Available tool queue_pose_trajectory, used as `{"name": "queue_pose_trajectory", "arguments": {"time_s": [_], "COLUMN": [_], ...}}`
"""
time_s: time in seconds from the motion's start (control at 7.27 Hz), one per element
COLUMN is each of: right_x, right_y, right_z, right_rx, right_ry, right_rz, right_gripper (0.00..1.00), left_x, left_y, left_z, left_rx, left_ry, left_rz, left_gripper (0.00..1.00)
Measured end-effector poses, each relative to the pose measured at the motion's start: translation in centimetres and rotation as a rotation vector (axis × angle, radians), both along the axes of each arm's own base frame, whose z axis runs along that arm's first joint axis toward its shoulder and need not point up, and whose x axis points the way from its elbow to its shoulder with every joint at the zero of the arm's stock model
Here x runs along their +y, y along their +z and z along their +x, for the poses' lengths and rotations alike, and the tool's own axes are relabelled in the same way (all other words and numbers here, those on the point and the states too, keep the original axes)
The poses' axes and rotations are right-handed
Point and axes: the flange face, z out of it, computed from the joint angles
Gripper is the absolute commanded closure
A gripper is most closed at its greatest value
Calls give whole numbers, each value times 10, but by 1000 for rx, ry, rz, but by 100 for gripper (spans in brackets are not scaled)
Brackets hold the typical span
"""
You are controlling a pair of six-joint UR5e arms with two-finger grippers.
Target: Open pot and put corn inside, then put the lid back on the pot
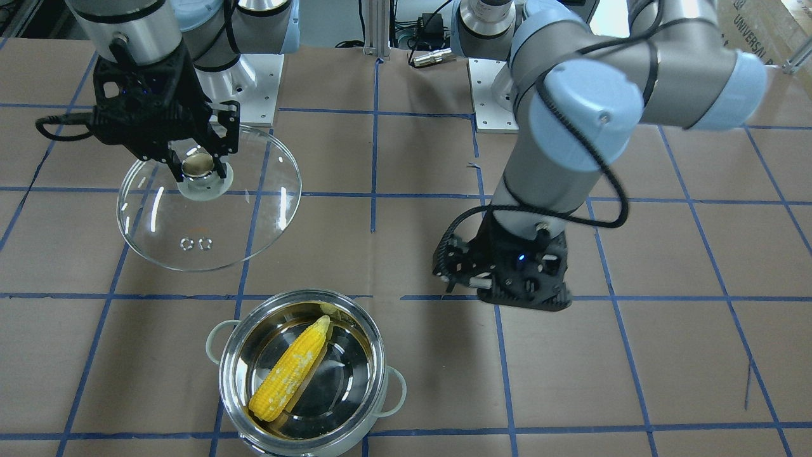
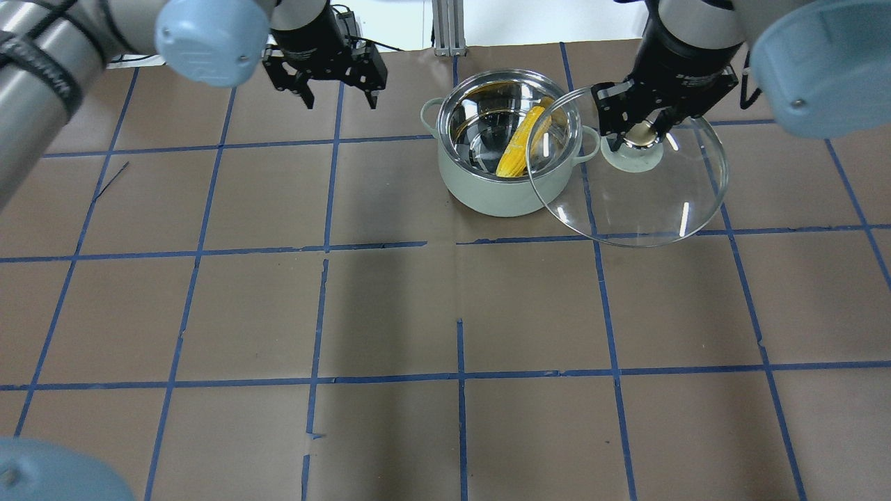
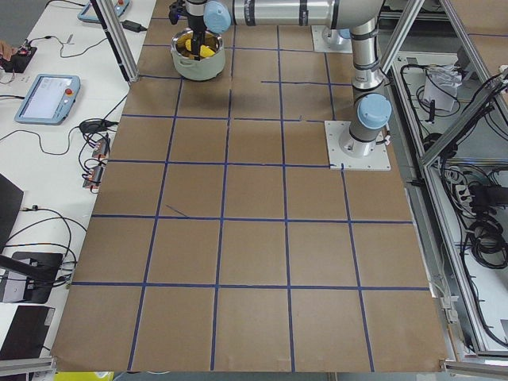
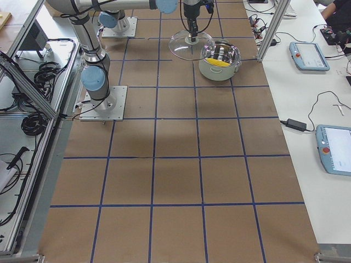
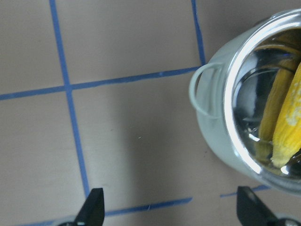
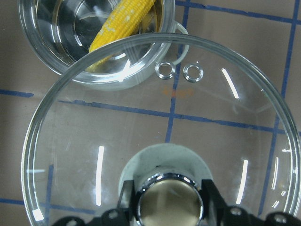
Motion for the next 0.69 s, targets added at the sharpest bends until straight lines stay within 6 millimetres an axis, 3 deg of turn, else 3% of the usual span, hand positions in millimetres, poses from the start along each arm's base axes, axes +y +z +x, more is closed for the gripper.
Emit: {"name": "queue_pose_trajectory", "arguments": {"time_s": [0.28, 0.41, 0.69], "right_x": [-32, -51, -90], "right_y": [-26, -35, -54], "right_z": [25, 38, 63], "right_rx": [-8, -11, -9], "right_ry": [9, 10, 27], "right_rz": [-40, -48, -44], "right_gripper": [53, 53, 53], "left_x": [59, 74, 85], "left_y": [54, 77, 94], "left_z": [50, 62, 70], "left_rx": [-6, -12, -46], "left_ry": [70, 91, 99], "left_rz": [63, 83, 117], "left_gripper": [0, 0, 0]}}
